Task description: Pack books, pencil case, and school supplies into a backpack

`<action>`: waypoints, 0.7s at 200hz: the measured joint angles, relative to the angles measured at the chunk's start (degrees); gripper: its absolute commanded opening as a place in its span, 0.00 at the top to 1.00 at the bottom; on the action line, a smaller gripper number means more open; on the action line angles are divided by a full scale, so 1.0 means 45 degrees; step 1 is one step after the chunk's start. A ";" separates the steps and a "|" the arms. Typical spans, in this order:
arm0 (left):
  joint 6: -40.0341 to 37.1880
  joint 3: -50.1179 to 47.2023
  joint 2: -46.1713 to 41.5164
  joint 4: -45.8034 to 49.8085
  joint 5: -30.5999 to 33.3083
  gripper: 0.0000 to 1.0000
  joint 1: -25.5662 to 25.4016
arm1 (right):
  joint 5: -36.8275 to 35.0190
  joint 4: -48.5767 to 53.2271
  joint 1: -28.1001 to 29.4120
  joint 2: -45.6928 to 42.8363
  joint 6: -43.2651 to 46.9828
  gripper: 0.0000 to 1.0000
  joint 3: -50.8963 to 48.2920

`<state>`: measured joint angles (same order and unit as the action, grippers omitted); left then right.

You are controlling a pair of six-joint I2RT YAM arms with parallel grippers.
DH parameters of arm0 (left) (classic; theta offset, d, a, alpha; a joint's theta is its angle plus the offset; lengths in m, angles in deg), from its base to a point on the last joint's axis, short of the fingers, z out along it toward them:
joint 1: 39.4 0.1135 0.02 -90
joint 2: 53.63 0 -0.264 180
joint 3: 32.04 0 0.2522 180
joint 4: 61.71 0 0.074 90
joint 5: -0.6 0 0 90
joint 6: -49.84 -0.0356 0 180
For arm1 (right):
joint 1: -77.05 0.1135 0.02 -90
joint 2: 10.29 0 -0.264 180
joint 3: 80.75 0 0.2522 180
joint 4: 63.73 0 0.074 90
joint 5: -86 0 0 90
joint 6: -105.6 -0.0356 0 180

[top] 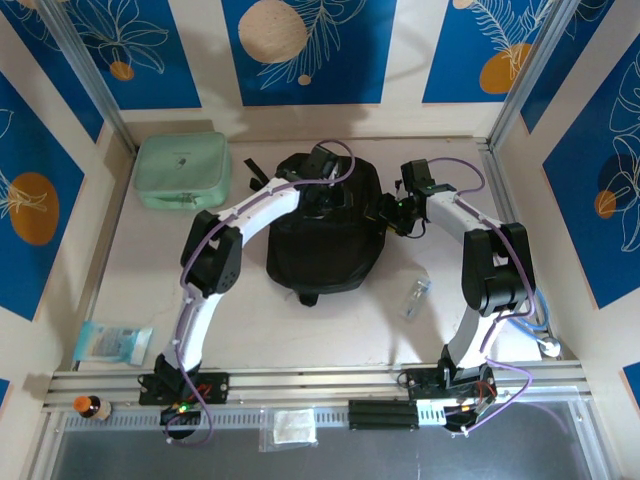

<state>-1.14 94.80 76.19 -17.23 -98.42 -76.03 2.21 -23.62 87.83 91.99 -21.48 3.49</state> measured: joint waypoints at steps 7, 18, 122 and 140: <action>0.0039 0.0136 0.0102 -0.0010 -0.0005 0.63 0.0000 | 0.0000 0.0000 0.0015 0.0000 0.0000 0.37 0.0000; 0.0117 0.0311 0.0248 -0.0024 -0.0005 0.64 0.0000 | -0.0049 0.0000 0.0034 0.0000 0.0000 0.37 0.0000; 0.0452 0.0578 0.0549 0.0039 0.0112 1.00 0.0000 | -0.0797 0.0112 0.0301 0.0121 -0.0029 0.62 0.0000; 0.0325 0.0554 0.0515 0.0019 0.0126 1.00 0.0000 | -0.1059 0.0189 0.0330 0.0223 0.0024 0.72 0.0000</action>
<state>0.33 97.29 78.50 -17.14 -97.85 -76.03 -2.55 -22.77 89.32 92.99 -21.37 3.49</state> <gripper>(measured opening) 0.042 0.347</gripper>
